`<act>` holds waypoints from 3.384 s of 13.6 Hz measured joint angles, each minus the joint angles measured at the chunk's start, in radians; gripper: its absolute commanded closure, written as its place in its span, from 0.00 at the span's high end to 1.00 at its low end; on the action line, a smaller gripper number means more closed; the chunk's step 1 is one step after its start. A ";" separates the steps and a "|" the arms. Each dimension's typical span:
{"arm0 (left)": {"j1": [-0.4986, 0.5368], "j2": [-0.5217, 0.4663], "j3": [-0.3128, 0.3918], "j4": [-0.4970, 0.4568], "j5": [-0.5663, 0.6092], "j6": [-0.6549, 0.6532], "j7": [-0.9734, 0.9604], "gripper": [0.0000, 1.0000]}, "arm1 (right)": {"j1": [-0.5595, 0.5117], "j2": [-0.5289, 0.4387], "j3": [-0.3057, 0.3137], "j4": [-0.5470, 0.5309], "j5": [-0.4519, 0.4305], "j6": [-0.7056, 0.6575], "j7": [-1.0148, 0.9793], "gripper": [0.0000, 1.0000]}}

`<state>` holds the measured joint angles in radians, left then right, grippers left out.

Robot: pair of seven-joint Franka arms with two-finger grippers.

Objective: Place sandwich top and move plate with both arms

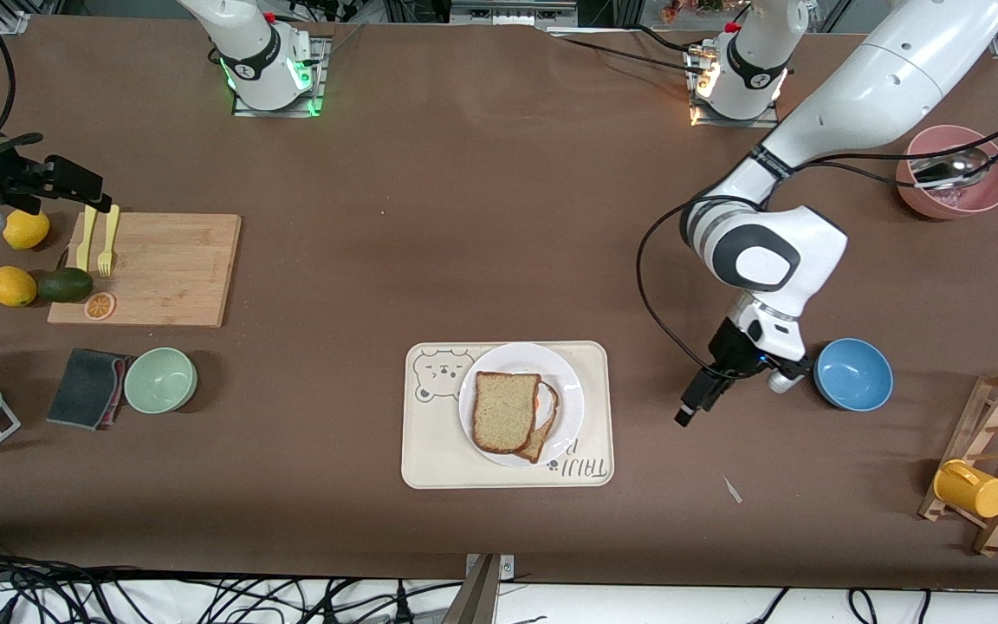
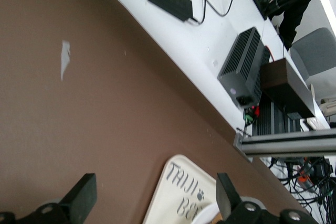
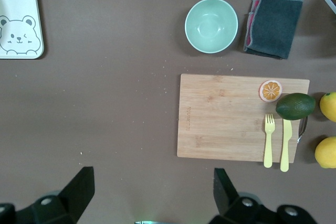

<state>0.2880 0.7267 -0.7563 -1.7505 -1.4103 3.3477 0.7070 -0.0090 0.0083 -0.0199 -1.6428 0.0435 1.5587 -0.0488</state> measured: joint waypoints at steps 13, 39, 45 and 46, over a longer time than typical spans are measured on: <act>0.071 -0.251 0.382 -0.043 1.082 -0.788 -0.717 1.00 | 0.000 0.000 0.000 0.000 0.000 0.000 0.000 1.00; 0.081 -0.619 0.434 0.226 1.513 -1.718 -0.880 1.00 | 0.000 0.000 -0.001 0.001 -0.003 0.005 -0.001 1.00; 0.007 -0.617 0.522 0.227 1.508 -1.718 -0.880 1.00 | 0.000 0.000 -0.001 0.002 -0.007 0.005 -0.001 1.00; -0.044 -0.617 0.577 0.227 1.496 -1.718 -0.879 1.00 | 0.000 0.000 -0.001 0.002 -0.007 0.005 -0.001 1.00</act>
<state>0.2437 0.1094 -0.1791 -1.5238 0.0861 1.6299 -0.1725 -0.0092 0.0084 -0.0209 -1.6413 0.0362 1.5639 -0.0501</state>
